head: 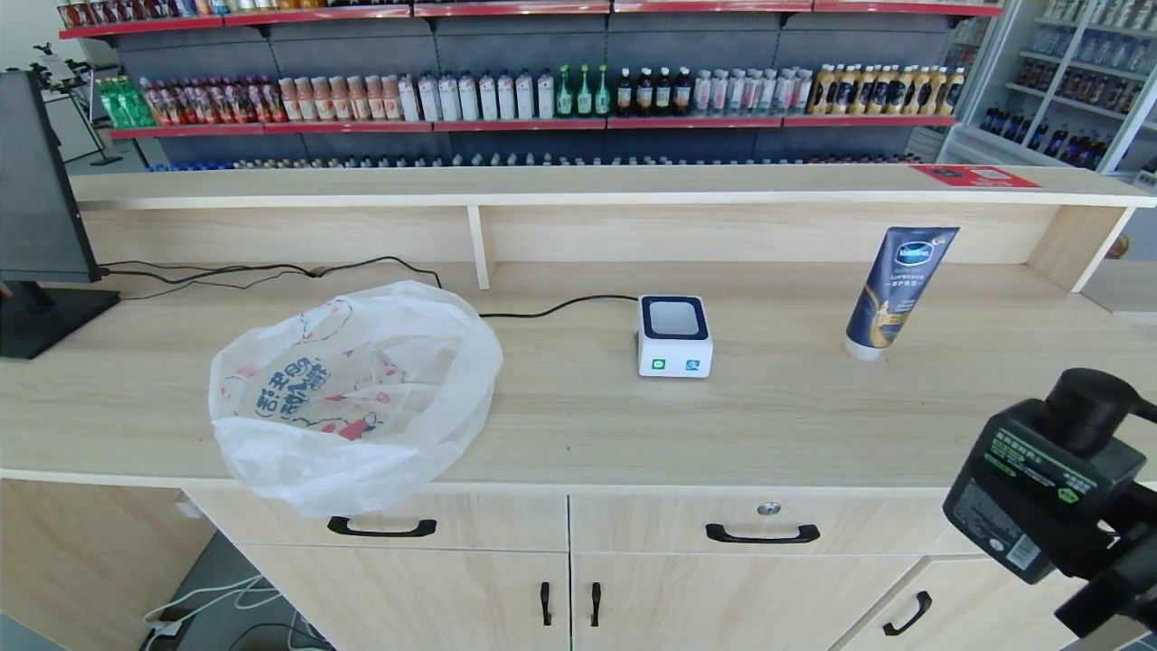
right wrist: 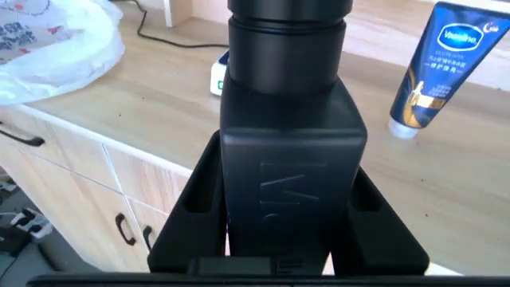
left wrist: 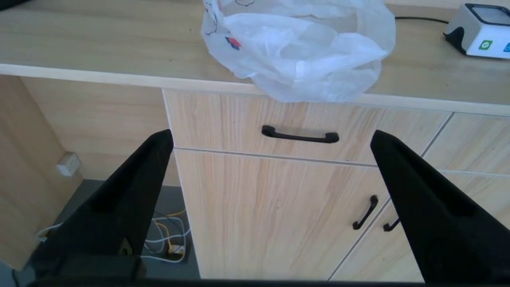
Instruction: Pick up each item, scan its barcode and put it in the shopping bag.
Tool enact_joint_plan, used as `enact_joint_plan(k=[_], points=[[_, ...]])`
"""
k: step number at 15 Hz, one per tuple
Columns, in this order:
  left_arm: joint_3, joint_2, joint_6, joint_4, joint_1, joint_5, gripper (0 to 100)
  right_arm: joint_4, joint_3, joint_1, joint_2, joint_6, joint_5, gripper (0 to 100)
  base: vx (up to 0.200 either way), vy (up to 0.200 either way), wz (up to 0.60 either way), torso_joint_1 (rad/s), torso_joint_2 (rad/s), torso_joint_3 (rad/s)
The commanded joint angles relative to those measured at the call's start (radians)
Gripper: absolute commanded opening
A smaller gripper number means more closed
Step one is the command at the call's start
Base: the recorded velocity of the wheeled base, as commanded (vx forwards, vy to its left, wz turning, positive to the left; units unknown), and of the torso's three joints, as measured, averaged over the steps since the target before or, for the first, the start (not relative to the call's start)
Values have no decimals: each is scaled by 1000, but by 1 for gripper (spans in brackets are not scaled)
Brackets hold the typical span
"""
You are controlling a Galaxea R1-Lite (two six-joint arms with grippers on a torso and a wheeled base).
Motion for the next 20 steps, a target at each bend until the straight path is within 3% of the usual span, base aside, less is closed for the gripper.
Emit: enact_joint_plan(k=[1,8,10,20], points=[[0,0,0,0,0,1,100,205,1,-1,-211,-5,-3,0,0,0,0,0,0,0],[0,0,0,0,-2,1,100,791,-125,-44,-638,27,-38,0,0,0,0,0,0,0],[0,0,-1,0,0,1,100,918,-202,-45,-664,27,-39,0,0,200,0,2,0,5],[0,0,-1,-2,0,1,100,964,-203,-44,-708,24,-35,0,0,200,0,4,3,1]])
